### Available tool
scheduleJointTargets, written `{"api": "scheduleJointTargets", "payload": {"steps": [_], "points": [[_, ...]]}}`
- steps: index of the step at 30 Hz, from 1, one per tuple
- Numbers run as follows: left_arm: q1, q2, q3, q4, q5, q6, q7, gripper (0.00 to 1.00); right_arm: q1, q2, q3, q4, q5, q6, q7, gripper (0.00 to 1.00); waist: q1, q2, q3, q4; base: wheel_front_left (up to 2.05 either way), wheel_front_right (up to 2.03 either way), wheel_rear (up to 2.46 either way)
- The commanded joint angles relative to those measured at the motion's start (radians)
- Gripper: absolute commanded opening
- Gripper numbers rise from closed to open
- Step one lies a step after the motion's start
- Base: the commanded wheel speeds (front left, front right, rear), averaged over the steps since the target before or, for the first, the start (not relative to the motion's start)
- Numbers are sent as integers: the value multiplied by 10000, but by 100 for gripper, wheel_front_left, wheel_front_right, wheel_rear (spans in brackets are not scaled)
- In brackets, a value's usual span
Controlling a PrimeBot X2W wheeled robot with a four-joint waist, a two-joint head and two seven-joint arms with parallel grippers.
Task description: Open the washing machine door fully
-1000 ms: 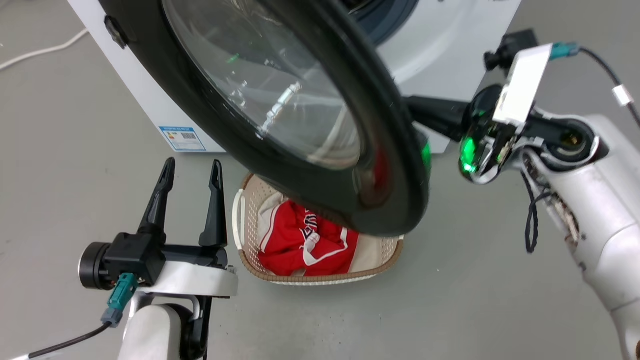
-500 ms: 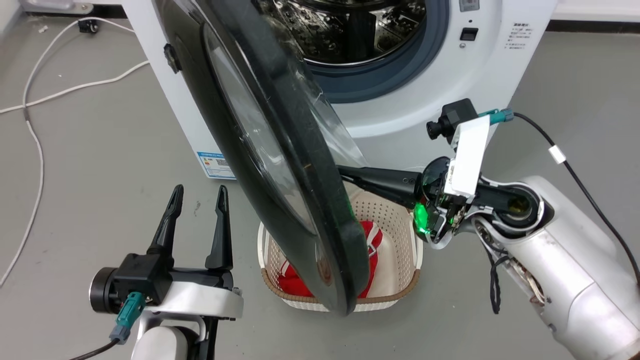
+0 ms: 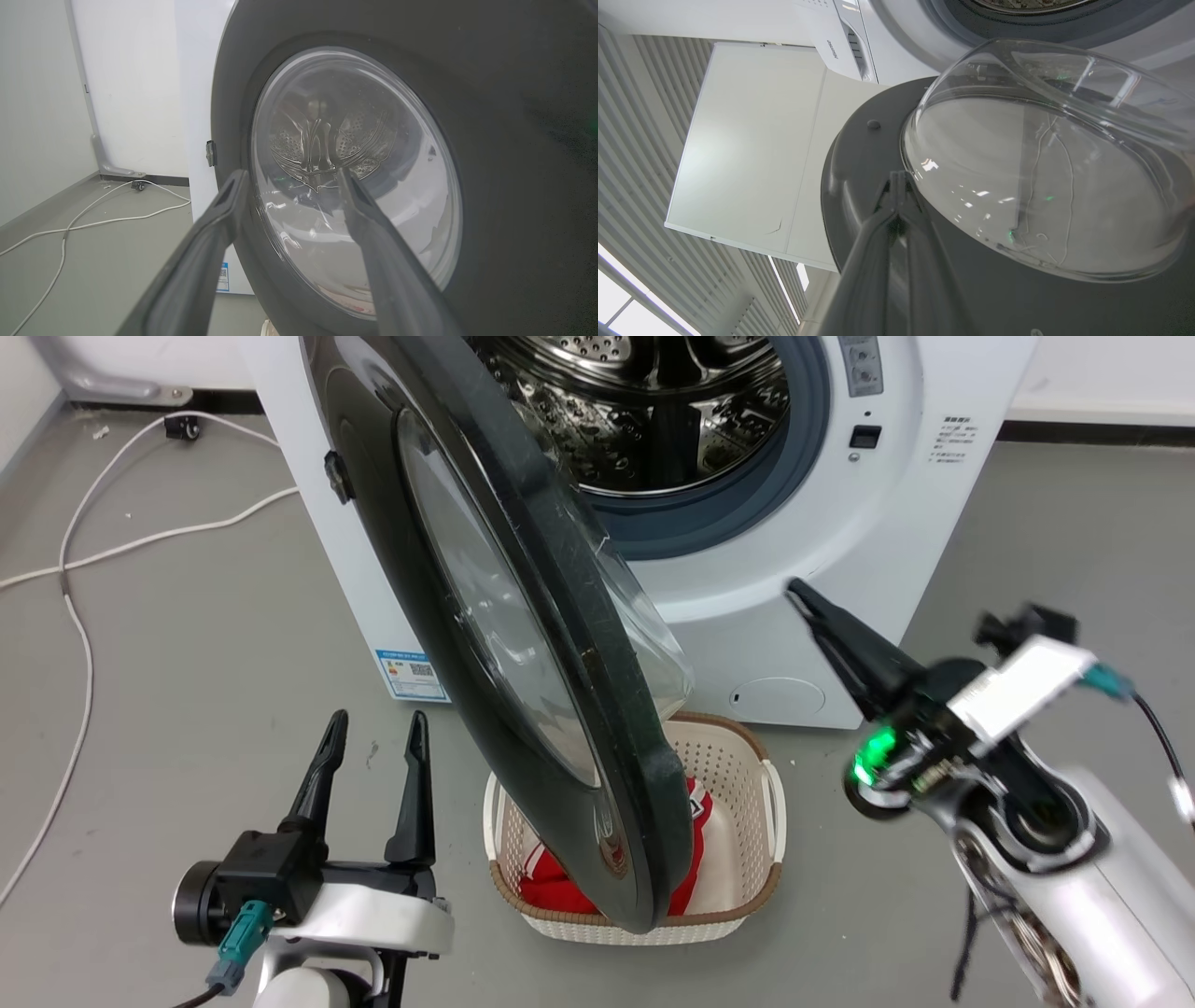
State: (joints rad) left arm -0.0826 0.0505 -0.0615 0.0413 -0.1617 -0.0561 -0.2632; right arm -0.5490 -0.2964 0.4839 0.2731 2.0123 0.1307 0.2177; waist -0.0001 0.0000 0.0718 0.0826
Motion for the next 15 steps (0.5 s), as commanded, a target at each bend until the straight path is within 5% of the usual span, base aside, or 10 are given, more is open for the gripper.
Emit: {"api": "scheduleJointTargets", "payload": {"steps": [1,2,3,4,5,15], "points": [[186,-5,51,42,-2,-8,-23,100,714,-115,-368,-410,76,0,-437,0,1,0,-120,-64,0,0,0],[203,-5,72,48,-9,-3,-23,100,1057,-125,-589,-650,124,0,-679,6,1,0,-170,-96,0,0,0],[226,-7,98,55,-18,4,-23,100,1420,-138,-800,-870,145,0,-923,33,1,0,-225,-127,0,0,0],[267,-4,114,62,-28,1,-23,100,1789,-120,-1057,-1107,222,0,-1185,80,1,0,-279,-149,0,0,0],[318,-4,124,69,-40,-6,-23,100,2140,-110,-1279,-1358,233,0,-1413,100,1,0,-317,-164,0,0,0],[585,-2,376,117,-55,-23,-23,100,4554,-251,-2028,-2401,-885,0,-3642,100,1,0,-557,-358,0,0,0]]}}
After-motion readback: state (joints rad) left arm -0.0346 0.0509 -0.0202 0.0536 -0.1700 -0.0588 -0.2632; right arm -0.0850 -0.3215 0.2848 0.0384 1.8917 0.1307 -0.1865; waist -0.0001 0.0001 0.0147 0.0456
